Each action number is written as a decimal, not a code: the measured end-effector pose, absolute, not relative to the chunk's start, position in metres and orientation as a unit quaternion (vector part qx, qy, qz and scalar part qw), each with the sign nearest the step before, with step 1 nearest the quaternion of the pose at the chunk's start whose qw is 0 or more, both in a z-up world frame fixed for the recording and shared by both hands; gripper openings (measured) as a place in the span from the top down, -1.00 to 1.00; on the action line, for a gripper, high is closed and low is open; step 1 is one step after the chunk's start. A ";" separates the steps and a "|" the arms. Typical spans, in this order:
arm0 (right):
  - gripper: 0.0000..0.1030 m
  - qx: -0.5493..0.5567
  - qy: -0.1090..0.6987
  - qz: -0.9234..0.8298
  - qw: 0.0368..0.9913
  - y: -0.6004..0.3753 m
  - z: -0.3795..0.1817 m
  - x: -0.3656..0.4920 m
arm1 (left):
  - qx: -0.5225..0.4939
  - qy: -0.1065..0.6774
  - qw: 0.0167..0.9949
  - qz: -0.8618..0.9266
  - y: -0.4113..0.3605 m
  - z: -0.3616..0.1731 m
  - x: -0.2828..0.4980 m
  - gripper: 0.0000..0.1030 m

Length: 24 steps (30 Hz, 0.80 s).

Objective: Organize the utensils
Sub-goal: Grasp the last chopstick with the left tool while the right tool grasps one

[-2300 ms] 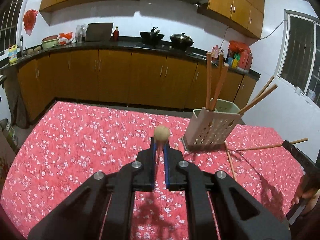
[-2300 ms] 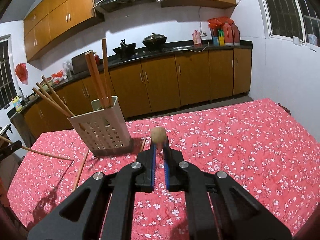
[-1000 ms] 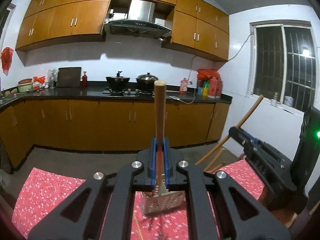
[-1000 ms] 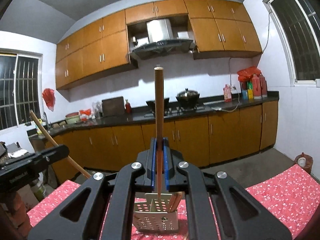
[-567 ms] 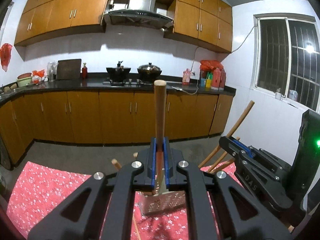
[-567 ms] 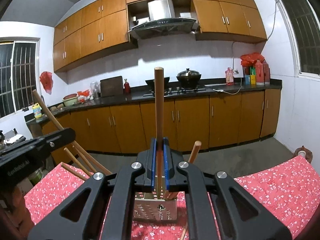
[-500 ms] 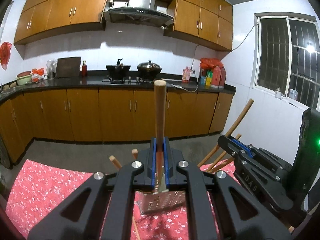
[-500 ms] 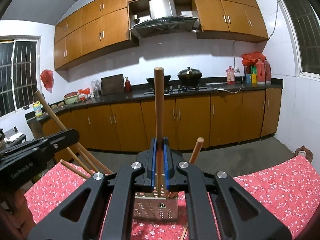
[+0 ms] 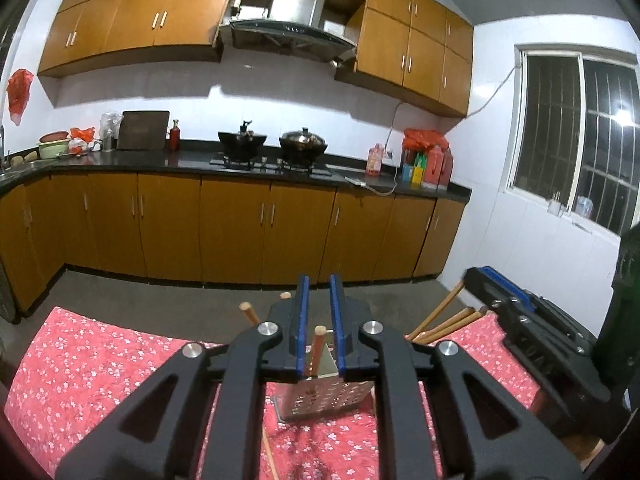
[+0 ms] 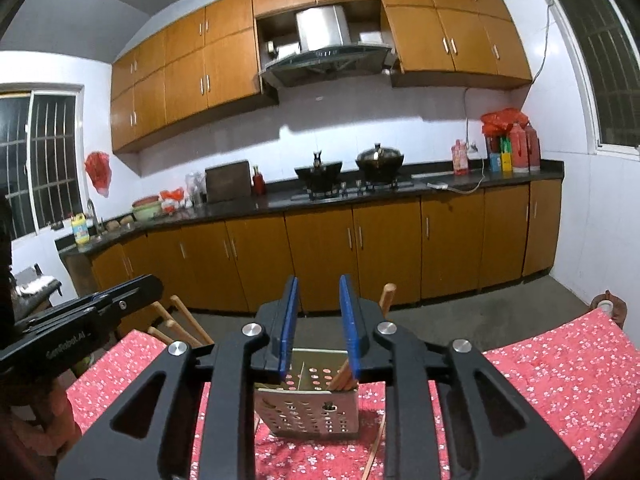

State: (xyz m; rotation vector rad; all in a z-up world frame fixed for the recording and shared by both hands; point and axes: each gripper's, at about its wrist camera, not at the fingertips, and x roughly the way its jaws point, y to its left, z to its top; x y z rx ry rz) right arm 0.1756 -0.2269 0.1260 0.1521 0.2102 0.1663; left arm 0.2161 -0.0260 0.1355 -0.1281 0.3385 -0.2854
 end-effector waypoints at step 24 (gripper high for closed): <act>0.47 0.083 0.413 0.060 0.905 -0.220 -0.092 0.169 | -0.089 0.376 0.920 -0.066 0.020 -0.041 0.161 0.55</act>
